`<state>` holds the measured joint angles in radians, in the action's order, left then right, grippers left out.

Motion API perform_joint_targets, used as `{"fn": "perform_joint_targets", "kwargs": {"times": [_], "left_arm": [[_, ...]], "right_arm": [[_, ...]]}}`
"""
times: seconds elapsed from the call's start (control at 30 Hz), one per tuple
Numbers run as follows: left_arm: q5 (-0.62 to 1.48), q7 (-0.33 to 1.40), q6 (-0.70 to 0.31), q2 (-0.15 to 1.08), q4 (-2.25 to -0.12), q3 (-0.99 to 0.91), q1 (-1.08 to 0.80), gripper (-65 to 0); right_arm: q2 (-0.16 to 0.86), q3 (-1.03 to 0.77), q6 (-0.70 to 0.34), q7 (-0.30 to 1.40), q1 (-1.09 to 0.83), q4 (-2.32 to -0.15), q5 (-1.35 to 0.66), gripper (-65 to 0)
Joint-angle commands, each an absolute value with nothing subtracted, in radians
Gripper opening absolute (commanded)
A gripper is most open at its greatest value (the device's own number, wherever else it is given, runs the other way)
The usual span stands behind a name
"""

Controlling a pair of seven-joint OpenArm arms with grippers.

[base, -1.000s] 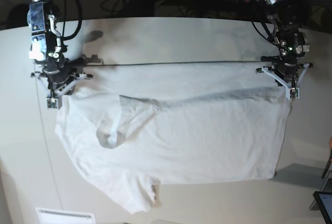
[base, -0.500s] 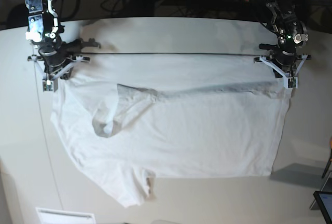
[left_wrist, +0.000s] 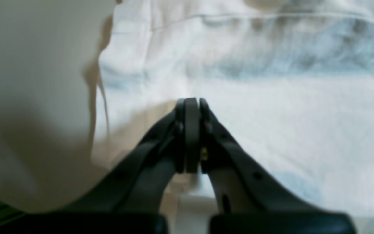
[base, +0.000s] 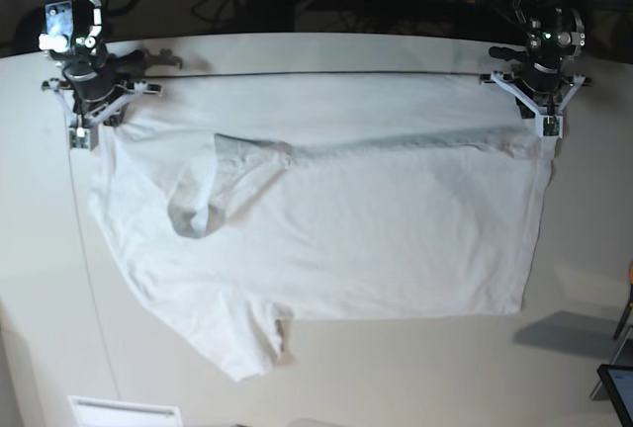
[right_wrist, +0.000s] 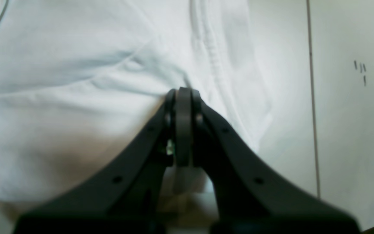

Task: Fold the T-shirt properly
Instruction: 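Drag the held shoulder edge with both grippers toward the arms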

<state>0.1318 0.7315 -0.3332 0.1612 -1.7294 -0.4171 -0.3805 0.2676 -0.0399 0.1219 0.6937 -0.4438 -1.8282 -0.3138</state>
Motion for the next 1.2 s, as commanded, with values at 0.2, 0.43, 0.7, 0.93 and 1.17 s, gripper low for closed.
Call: {"fn": "perform_joint_targets", "kwargs": {"times": [0.2,0.43,0.7,0.93,1.17], "left_arm": [[0.104,0.782,-0.328,0.176,-1.73,-0.426,-0.389,-65.0],[0.104,0.782,-0.328,0.171,-1.73,-0.423,-0.364,-65.0],[0.104,0.782,-0.328,0.17,-1.733,-0.423,-0.372,-65.0],[0.105,0.782,-0.328,0.168,-1.738,-0.432,-0.401,-65.0],[0.105,0.782,-0.328,0.153,-1.745,-0.433,-0.412,-65.0]], "right_arm": [[0.277,-0.064,0.139,0.725,-0.51,-1.885,-0.297,-63.5],[0.272,-0.077,0.139,0.725,-0.53,-1.899,-0.297,-63.5],[0.271,-0.085,0.139,0.727,-0.527,-1.9,-0.297,-63.5],[0.271,-0.091,0.139,0.727,-0.526,-1.9,-0.297,-63.5],[0.271,-0.09,0.139,0.728,-0.513,-1.9,-0.297,-63.5]]}}
